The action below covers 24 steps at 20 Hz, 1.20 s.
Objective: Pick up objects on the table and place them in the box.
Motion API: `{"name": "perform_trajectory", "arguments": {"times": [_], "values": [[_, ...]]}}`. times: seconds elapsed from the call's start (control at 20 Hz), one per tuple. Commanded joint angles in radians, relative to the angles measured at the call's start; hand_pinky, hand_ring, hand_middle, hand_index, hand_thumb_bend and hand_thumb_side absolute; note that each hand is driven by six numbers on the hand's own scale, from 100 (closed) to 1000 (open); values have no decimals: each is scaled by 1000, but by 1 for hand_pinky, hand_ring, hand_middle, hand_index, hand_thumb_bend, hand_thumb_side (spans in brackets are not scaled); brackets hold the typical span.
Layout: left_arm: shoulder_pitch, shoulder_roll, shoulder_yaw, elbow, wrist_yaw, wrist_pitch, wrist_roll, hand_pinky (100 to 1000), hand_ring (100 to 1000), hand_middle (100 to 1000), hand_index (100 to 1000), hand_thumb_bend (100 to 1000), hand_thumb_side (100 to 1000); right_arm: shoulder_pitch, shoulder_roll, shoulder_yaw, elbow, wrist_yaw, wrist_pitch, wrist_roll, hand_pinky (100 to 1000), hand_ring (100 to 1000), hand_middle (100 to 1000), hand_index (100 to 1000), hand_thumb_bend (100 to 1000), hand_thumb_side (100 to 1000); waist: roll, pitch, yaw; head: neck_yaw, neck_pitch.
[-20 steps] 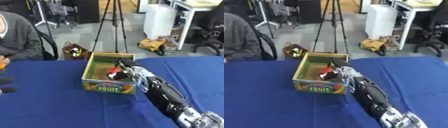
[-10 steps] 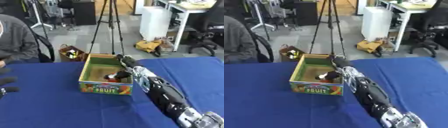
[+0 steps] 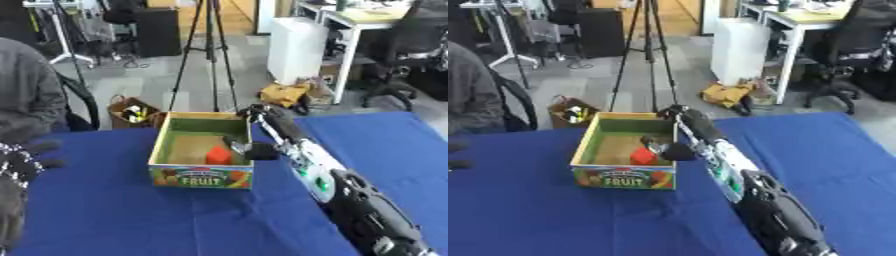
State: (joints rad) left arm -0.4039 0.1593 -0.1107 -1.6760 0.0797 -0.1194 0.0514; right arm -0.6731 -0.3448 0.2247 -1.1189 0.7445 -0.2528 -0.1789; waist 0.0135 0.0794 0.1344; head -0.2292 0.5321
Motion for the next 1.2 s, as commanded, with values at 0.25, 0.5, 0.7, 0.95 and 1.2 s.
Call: {"name": "perform_trajectory", "arguments": {"times": [0.25,0.5,0.7,0.95,1.2], "values": [[0,16,13,5,-12,-8,12,636,751,775,846,540,964,99,16,31,-194,-120,-45,-36,599,651,656,805,250,682,2,-12,-22,36,-6],[8,15,7,8,-14,-4,2,634,747,773,846,542,964,130,7,53,-317,-195,25,-12,600,647,652,806,239,673,5,-11,-27,54,3],[18,14,3,3,-13,-3,-7,634,746,773,846,505,957,144,-3,72,-392,-260,75,24,598,643,648,805,233,672,6,-7,-29,65,4],[23,11,-2,2,-13,0,-16,635,748,774,849,430,931,146,-13,88,-436,-343,101,64,588,638,643,806,220,665,7,-4,-27,75,5],[25,9,-5,0,-15,3,-25,636,752,777,848,382,913,145,-26,92,-456,-432,113,94,589,636,641,806,205,652,9,-4,-30,75,5]]}}
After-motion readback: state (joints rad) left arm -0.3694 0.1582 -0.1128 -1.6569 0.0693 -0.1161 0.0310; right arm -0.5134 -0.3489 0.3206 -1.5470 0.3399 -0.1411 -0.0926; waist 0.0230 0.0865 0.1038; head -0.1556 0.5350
